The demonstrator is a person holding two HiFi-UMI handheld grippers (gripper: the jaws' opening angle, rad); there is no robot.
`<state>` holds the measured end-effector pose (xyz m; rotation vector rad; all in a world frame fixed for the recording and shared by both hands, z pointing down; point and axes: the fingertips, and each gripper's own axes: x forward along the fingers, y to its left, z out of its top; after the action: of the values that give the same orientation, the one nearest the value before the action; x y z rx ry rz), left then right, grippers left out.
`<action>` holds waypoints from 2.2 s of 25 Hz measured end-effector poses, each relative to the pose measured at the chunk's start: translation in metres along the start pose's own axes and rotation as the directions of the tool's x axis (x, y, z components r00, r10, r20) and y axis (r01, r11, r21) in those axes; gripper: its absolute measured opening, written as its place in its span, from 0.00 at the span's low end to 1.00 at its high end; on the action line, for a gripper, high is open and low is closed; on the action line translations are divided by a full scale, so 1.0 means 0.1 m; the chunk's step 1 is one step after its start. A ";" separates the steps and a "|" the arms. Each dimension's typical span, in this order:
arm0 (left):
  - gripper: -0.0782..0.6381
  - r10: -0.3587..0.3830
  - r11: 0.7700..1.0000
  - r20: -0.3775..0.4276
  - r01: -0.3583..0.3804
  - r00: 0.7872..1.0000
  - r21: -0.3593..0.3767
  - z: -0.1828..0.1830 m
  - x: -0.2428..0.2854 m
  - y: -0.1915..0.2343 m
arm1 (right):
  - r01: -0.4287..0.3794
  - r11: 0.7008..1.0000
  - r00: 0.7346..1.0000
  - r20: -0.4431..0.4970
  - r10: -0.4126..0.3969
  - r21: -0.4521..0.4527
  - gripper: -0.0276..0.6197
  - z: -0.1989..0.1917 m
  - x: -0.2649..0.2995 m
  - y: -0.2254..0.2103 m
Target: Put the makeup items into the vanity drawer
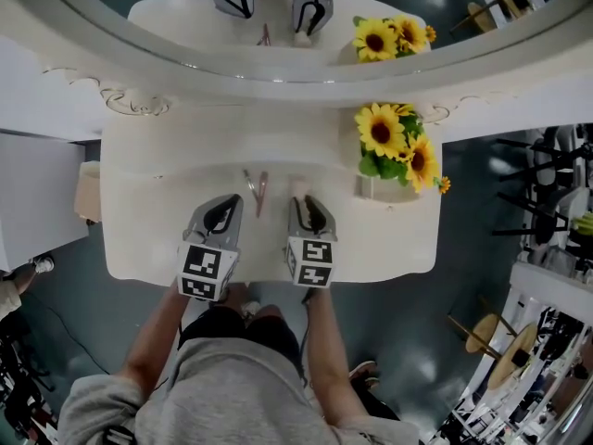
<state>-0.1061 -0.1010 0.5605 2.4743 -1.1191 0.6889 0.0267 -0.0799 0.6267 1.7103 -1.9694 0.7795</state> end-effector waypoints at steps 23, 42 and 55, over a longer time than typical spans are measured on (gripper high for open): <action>0.12 -0.249 0.954 0.160 0.213 0.955 0.212 1.03 -0.23 -1.18 | 0.252 0.965 0.932 0.251 -0.261 0.070 0.18 0.69 -1.60 -0.65; 0.12 -0.273 0.944 0.105 0.245 0.956 0.221 1.19 0.48 -1.92 | 0.264 0.954 0.929 0.229 -0.290 0.140 0.18 0.66 -1.60 -1.72; 0.12 -0.171 0.974 0.045 0.162 0.984 0.157 0.99 0.92 -1.85 | 0.187 0.966 0.965 0.150 -0.214 0.178 0.18 0.44 -0.97 -2.13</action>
<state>0.1171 -0.0878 0.5103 2.6963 -0.8942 0.6803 0.2545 -0.0542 0.5611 2.0968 -1.8406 0.7616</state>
